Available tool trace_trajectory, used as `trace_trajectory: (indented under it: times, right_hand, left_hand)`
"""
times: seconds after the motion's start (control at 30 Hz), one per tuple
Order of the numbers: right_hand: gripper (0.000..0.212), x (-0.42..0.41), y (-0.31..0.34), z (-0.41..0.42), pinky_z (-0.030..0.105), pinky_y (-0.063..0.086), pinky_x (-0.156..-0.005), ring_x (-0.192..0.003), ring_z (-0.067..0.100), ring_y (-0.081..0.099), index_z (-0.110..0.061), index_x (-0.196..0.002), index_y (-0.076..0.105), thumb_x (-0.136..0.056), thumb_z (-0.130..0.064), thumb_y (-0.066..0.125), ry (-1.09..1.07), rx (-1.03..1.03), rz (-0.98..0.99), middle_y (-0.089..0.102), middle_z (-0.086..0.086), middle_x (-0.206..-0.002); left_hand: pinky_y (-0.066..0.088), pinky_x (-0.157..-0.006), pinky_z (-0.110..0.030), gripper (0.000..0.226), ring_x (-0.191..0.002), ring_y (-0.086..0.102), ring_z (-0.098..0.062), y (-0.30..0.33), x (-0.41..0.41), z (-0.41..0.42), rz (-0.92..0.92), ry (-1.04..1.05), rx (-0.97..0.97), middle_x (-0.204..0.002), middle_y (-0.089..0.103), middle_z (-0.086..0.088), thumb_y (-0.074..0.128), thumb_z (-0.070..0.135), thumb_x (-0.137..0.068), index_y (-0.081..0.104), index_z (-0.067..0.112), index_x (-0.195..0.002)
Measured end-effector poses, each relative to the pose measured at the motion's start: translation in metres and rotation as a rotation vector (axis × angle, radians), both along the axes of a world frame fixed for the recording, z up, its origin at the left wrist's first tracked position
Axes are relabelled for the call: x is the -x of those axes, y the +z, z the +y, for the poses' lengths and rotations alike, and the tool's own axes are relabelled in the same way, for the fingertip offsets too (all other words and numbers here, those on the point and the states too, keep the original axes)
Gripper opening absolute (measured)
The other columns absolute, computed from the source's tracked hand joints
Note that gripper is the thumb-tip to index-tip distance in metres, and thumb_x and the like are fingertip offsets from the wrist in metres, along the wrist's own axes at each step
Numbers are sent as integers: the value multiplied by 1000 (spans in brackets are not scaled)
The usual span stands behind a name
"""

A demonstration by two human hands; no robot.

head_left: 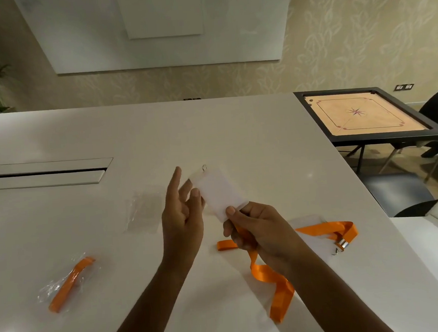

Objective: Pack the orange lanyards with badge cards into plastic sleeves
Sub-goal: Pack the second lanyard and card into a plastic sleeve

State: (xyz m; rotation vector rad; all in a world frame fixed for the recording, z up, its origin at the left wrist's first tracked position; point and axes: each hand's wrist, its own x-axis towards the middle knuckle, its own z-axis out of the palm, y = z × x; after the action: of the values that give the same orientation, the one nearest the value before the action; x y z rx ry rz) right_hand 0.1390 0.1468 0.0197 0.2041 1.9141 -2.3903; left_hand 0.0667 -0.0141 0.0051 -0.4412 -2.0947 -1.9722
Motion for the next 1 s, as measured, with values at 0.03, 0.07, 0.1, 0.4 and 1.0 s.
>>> trace_trajectory:
  times: [0.03, 0.07, 0.1, 0.4, 1.0]
  right_hand:
    - [31, 0, -1, -1, 24, 45, -50, -57, 16, 57, -4, -93, 76, -104, -30, 64, -1, -6, 1, 76, 12, -83]
    - [31, 1, -1, -1, 24, 46, -50, -56, 16, 58, -4, -92, 76, -104, -30, 64, -1, -14, -2, 76, 11, -82]
    - [32, 1, -2, -2, 24, 47, -50, -55, 16, 59, -4, -92, 77, -104, -31, 64, 0, -29, -8, 77, 11, -81]
    - [33, -1, -5, -3, 25, 50, -50, -54, 17, 65, -8, -95, 79, -103, -37, 66, -46, -158, -38, 78, 14, -76]
    - [69, -11, 6, 3, 28, 44, -48, -50, 17, 50, -10, -97, 82, -101, -68, 45, -59, 25, -52, 60, 10, -65]
  left_hand:
    - [60, -93, -27, 59, -128, 65, -7, 2, -2, 0, -126, -40, -75, -139, 67, 13, 57, 30, -105, 35, 34, -160]
    - [62, -89, -27, 62, -121, 69, -6, 3, -2, 0, -208, -60, -103, -131, 70, 18, 59, 35, -103, 35, 36, -159]
    - [63, -87, -28, 65, -116, 72, -7, 5, -2, -2, -255, -77, -99, -128, 72, 19, 61, 39, -99, 35, 36, -159]
    - [62, -95, -33, 66, -121, 69, -11, 17, -7, 1, -127, -72, 79, -136, 67, 13, 64, 28, -102, 35, 32, -161]
    - [47, -114, -54, 57, -140, 57, -21, -13, -9, -6, 514, -205, 606, -153, 55, -1, 56, -1, -101, 42, 14, -154]
